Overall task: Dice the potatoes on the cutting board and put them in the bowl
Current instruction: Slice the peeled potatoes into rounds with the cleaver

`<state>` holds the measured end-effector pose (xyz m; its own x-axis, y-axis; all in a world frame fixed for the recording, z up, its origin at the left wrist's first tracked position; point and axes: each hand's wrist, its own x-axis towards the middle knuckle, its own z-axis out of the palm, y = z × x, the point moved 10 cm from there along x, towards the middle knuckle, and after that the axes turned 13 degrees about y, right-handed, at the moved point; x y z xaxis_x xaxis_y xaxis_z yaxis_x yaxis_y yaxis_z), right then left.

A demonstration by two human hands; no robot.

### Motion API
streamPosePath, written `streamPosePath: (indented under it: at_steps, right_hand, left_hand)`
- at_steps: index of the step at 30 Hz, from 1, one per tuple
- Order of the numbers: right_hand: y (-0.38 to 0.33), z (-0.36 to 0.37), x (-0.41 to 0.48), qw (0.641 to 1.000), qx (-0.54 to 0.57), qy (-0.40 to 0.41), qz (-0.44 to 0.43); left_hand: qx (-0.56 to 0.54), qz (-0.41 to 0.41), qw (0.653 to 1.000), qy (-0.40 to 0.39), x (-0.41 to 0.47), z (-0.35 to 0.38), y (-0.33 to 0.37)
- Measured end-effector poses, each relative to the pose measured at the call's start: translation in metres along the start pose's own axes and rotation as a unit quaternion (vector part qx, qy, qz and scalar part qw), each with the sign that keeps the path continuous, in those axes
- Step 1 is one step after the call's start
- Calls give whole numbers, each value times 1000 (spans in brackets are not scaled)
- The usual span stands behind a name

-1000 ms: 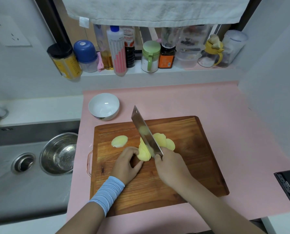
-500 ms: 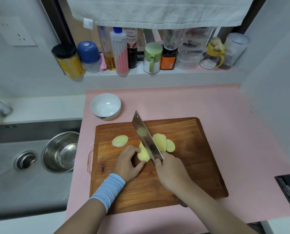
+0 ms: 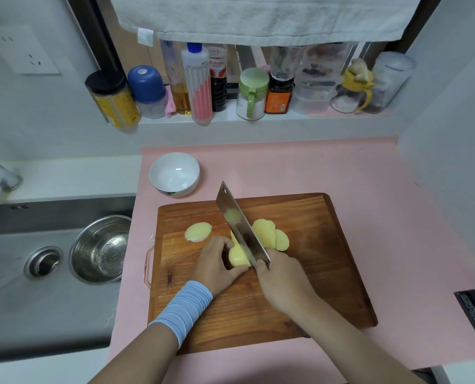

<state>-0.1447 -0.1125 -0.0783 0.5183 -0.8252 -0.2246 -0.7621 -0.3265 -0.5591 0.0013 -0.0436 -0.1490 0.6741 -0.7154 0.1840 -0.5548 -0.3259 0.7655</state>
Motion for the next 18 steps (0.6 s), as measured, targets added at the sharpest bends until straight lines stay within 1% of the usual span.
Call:
streamPosePath:
  at_steps: [6, 11, 13, 16, 18]
  right_hand:
    - [-5, -4, 0, 1000, 2, -1, -11]
    - [-6, -4, -3, 1000, 3, -17, -14]
    - [-8, -4, -4, 999, 0, -27, -19]
    - [-8, 1, -6, 999, -13, -39, -27]
    - [-7, 5, -10, 998, -20, -45, -29]
  left_hand:
    - [-14, 15, 1000, 10, -4, -6, -4]
    - [-30, 24, 999, 21, -17, -19, -11]
    - [-46, 31, 998, 5, -21, -19, -15]
    - [-66, 20, 997, -30, -22, -17, -17]
    - [-66, 40, 995, -60, -21, -15, -10]
